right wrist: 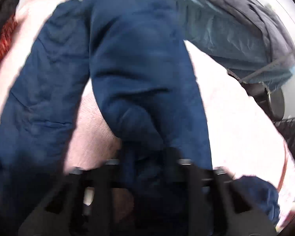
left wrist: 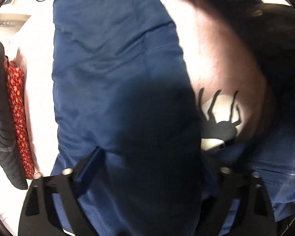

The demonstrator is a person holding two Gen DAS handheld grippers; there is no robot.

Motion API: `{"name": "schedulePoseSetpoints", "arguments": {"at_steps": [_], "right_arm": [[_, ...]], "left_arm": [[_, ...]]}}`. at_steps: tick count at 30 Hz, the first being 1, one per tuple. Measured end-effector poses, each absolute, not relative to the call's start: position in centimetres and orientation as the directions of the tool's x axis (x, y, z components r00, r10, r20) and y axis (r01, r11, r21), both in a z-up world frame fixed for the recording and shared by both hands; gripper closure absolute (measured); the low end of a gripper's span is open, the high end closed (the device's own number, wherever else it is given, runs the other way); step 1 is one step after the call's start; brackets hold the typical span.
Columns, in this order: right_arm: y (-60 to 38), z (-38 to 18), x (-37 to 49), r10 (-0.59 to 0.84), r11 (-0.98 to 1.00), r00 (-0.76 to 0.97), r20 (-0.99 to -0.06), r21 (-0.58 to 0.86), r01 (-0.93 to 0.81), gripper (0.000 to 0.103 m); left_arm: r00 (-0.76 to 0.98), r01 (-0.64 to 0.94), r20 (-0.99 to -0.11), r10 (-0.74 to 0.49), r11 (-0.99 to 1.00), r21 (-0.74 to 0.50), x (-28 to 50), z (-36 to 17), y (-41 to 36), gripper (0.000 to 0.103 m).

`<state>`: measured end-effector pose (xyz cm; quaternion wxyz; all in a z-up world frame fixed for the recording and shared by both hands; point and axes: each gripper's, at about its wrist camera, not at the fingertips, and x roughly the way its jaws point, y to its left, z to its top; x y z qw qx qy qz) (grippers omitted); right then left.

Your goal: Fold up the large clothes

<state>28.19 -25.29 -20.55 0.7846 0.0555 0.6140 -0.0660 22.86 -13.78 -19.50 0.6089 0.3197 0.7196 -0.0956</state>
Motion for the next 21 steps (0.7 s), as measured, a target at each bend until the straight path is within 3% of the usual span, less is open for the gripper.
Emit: {"name": "schedulePoseSetpoints", "arguments": {"at_steps": [1, 3, 4, 6, 12, 21], "right_arm": [[-25.7, -19.9, 27.6, -0.023, 0.982, 0.259, -0.966, 0.027, 0.185, 0.094], [-27.2, -16.7, 25.6, -0.004, 0.968, 0.351, -0.936, 0.084, 0.236, 0.095], [-27.7, -15.6, 24.9, 0.002, 0.962, 0.383, -0.924, 0.106, 0.252, 0.095], [-29.9, -12.1, 22.5, 0.025, 0.936, 0.469, -0.883, 0.186, 0.299, 0.096], [-36.7, -2.2, 12.8, 0.032, 0.837, 0.667, -0.745, 0.385, 0.39, 0.096], [-42.4, 8.7, -4.0, -0.063, 0.743, 0.821, -0.568, 0.523, 0.419, 0.097]], "left_arm": [[-0.055, 0.575, -0.938, 0.343, 0.779, 0.251, 22.8, -19.6, -13.6, 0.03], [-0.041, 0.573, -0.938, 0.346, 0.777, 0.262, 22.6, -19.4, -12.8, 0.051], [-0.031, 0.571, -0.941, 0.338, 0.778, 0.261, 22.5, -19.1, -12.5, 0.056], [0.013, 0.56, -0.947, 0.32, 0.782, 0.272, 22.3, -17.5, -11.4, 0.081], [0.11, 0.483, -0.977, 0.184, 0.849, 0.215, 20.4, -11.2, -7.2, 0.093], [0.311, 0.403, -0.947, 0.082, 0.891, 0.209, 18.4, -0.6, -2.3, 0.094]]}}
